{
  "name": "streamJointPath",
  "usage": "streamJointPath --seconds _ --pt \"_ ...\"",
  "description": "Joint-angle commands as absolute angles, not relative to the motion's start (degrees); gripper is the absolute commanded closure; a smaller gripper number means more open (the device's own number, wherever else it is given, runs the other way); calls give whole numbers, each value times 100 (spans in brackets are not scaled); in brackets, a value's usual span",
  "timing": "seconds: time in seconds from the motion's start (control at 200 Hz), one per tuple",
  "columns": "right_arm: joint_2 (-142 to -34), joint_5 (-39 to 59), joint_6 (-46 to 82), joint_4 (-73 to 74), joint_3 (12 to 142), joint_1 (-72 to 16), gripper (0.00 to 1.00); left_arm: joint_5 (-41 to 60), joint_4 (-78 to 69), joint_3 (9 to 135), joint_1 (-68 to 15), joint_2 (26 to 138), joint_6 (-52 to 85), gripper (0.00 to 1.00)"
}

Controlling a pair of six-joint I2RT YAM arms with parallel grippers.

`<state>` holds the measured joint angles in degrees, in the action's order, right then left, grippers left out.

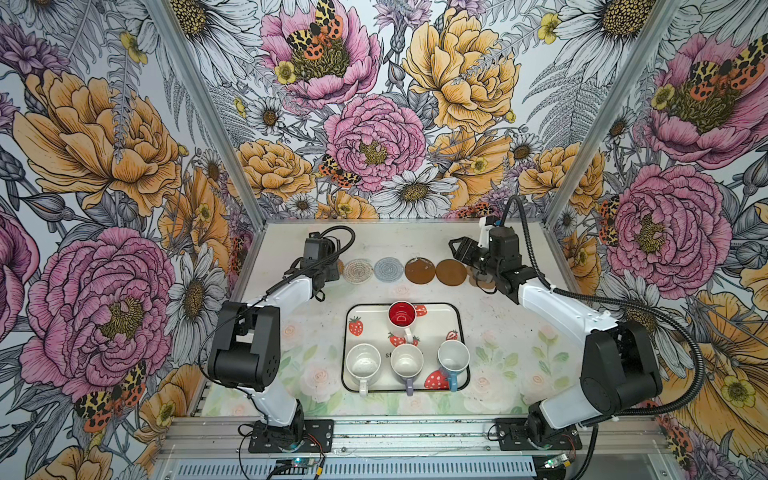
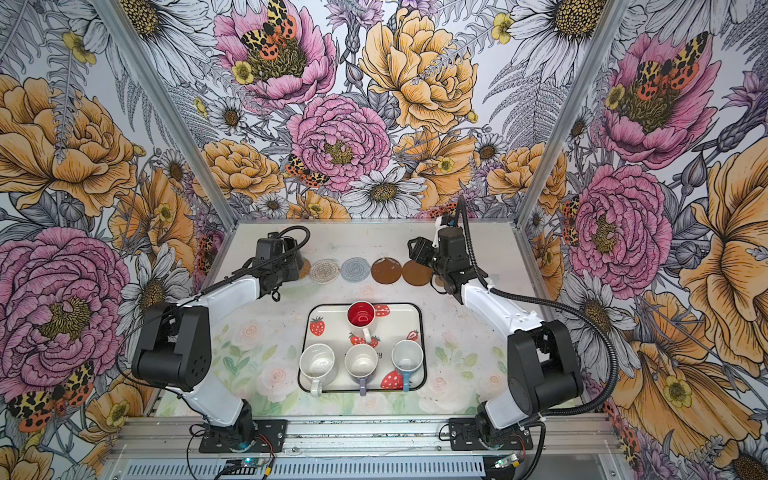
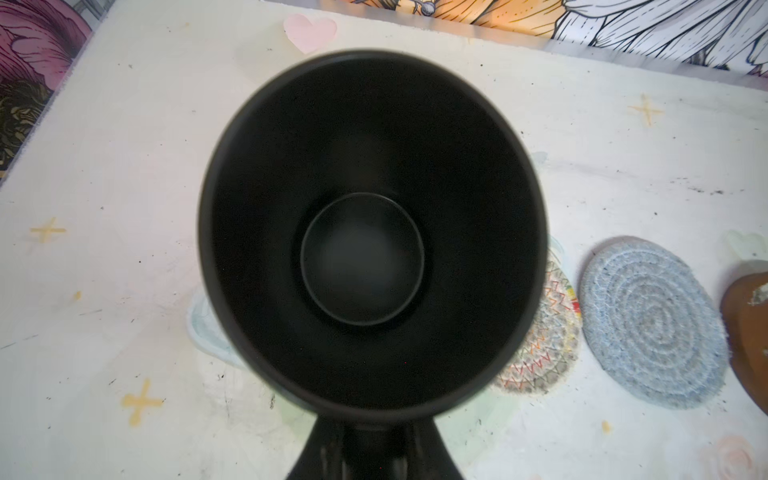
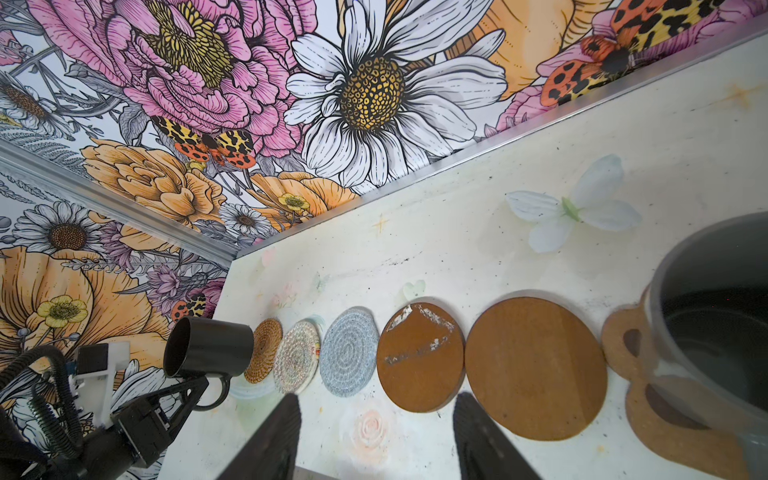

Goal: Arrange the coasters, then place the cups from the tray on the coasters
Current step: 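Carry the black mug with the left gripper over the woven rattan coaster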

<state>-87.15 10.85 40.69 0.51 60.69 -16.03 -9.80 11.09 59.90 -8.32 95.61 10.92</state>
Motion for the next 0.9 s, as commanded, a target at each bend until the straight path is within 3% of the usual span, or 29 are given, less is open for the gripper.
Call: streamJointPath --seconds 0.0,0.896 --pt "-8836 1165 4022 94 6190 -1574 39 -1068 456 6152 -749 9584 1088 100" --pt "-8866 1187 4029 88 6205 -1573 39 -892 427 6230 -721 9872 1226 100"
